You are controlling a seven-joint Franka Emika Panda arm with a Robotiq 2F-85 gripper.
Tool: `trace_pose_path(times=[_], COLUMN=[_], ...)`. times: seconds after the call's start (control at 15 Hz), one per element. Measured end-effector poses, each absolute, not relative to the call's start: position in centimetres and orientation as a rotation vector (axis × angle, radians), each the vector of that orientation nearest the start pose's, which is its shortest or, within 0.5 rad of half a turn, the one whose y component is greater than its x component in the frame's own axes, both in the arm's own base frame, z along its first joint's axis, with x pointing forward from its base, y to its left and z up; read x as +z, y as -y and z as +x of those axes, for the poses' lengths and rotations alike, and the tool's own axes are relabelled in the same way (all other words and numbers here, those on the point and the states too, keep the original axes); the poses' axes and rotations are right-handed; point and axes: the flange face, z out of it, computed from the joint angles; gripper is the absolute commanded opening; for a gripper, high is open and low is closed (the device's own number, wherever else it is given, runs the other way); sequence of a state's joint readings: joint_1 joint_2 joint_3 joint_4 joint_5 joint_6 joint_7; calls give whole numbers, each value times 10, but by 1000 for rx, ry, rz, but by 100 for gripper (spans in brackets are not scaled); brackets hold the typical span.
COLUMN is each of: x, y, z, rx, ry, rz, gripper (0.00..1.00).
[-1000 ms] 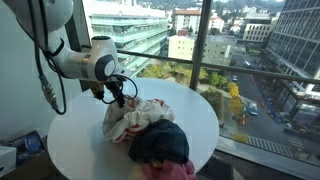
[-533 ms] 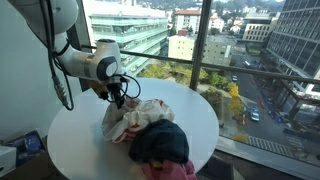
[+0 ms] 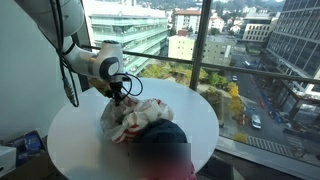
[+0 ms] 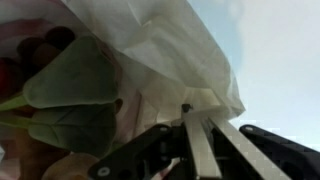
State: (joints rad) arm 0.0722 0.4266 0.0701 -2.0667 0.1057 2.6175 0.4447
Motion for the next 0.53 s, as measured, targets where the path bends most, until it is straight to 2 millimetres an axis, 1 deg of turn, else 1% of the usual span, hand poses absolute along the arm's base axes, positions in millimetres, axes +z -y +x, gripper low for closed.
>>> trace_pose_path(times=[0.2, 0.4, 0.53], x=[250, 277, 299], y=[-101, -112, -116], z=[613, 627, 632], rx=[-205, -332, -432], ry=[-514, -461, -426], rz=[-2941, -2892, -2848], gripper=[13, 10, 11])
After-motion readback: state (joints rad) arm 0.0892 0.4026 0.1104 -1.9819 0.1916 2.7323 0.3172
